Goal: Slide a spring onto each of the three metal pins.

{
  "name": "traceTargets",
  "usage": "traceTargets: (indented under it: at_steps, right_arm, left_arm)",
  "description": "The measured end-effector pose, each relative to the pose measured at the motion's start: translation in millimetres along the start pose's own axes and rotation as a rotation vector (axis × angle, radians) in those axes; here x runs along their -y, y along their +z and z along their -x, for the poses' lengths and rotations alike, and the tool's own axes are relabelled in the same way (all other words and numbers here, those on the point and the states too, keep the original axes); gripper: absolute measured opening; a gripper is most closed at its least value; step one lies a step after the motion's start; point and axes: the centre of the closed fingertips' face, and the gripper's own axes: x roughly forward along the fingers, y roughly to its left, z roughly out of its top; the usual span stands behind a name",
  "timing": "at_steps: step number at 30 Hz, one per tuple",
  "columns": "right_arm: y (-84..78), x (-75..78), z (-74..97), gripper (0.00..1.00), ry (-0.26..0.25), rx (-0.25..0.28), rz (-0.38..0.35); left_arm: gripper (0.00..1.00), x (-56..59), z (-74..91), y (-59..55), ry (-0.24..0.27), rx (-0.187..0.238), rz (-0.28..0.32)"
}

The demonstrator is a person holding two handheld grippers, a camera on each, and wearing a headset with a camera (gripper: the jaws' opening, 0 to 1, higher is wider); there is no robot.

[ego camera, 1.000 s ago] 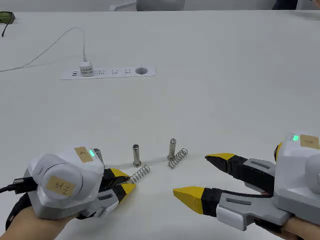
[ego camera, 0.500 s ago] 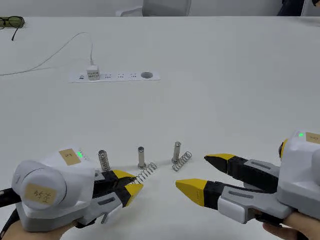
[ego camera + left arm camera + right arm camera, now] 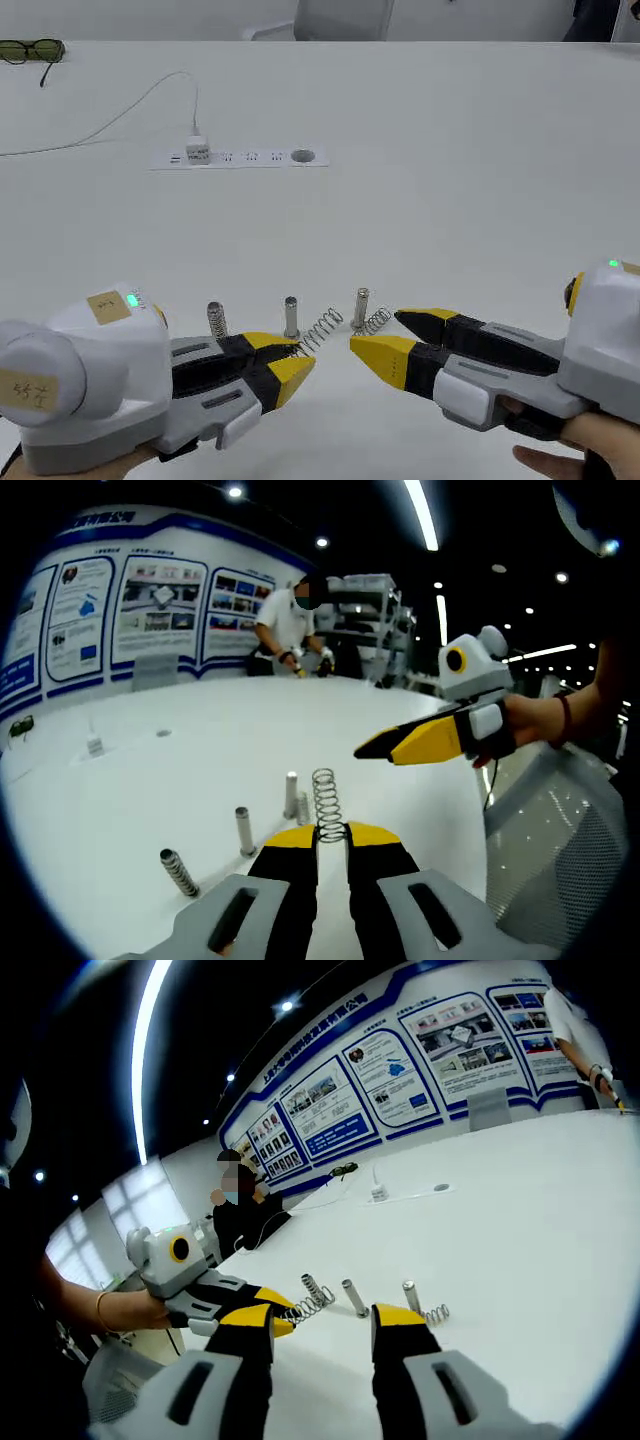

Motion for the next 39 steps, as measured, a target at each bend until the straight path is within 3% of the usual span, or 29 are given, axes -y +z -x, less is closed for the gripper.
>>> traceTargets:
  at_steps: [14,21,39]
  right_arm:
    - [1.3,-8.6,-5.0,0.3,0.039,0.037,-0.138]
    - [1.7,-10.6,-7.1,0.25,0.061,0.05,-0.227]
    - [3.0,-17.9,-10.5,0.13,0.106,0.061,-0.314]
  left_arm:
    - [0.09,24.0,2.0,12.0,-0.049,0.045,-0.005]
    - [0.09,28.8,3.1,13.5,-0.059,0.058,-0.014]
    - [0.1,31.6,4.7,18.7,-0.059,0.087,-0.002]
